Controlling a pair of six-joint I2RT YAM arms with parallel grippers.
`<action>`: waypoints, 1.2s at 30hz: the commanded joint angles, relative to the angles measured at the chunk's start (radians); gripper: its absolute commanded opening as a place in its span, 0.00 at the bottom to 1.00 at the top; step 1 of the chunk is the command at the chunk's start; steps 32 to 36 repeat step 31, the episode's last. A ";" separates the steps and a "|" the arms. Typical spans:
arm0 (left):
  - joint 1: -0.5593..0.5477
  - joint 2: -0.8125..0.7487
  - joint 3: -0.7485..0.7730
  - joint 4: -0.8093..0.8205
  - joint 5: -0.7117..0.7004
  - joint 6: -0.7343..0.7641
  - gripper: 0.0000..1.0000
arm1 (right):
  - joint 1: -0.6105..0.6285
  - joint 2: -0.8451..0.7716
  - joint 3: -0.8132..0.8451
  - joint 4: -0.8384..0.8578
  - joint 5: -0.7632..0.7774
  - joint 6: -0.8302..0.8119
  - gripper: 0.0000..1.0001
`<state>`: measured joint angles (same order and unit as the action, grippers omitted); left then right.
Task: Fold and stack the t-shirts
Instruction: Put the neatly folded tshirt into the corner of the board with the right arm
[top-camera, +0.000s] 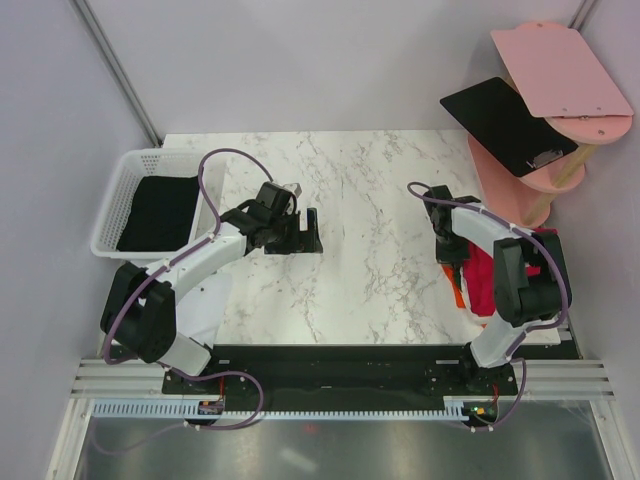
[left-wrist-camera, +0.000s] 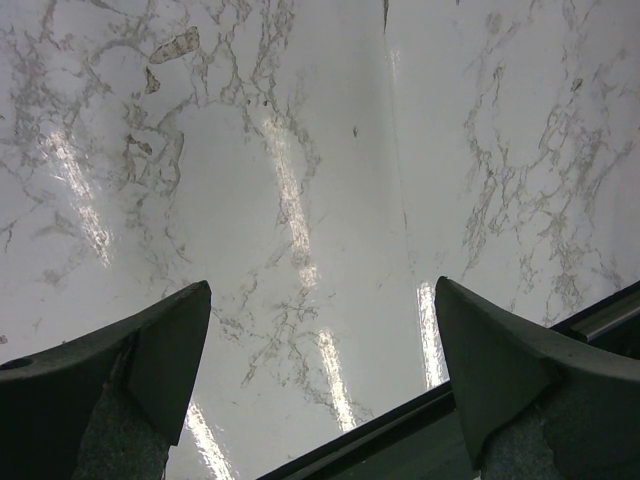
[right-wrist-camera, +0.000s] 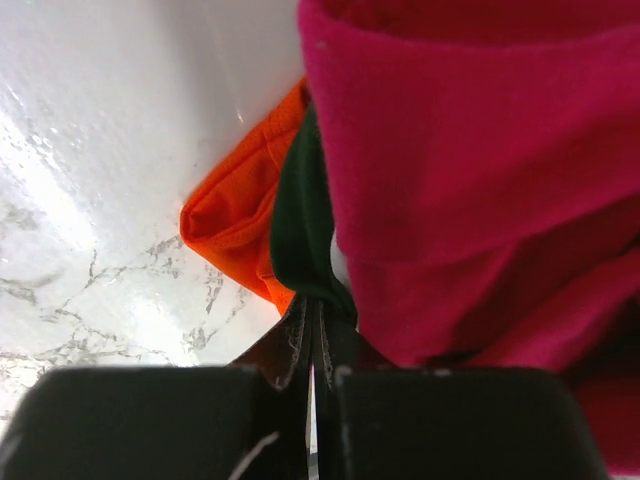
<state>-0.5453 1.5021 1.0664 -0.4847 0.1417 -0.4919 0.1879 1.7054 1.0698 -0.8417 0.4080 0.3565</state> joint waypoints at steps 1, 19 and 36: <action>0.004 -0.028 0.018 0.005 0.007 0.044 1.00 | -0.002 -0.026 0.016 -0.031 0.052 0.010 0.00; 0.070 0.118 0.030 0.057 0.045 0.093 1.00 | 0.215 -0.184 0.079 0.348 -0.393 -0.108 0.98; 0.137 0.184 0.058 0.074 0.070 0.130 0.99 | 0.354 0.091 0.159 0.483 -0.396 -0.120 0.98</action>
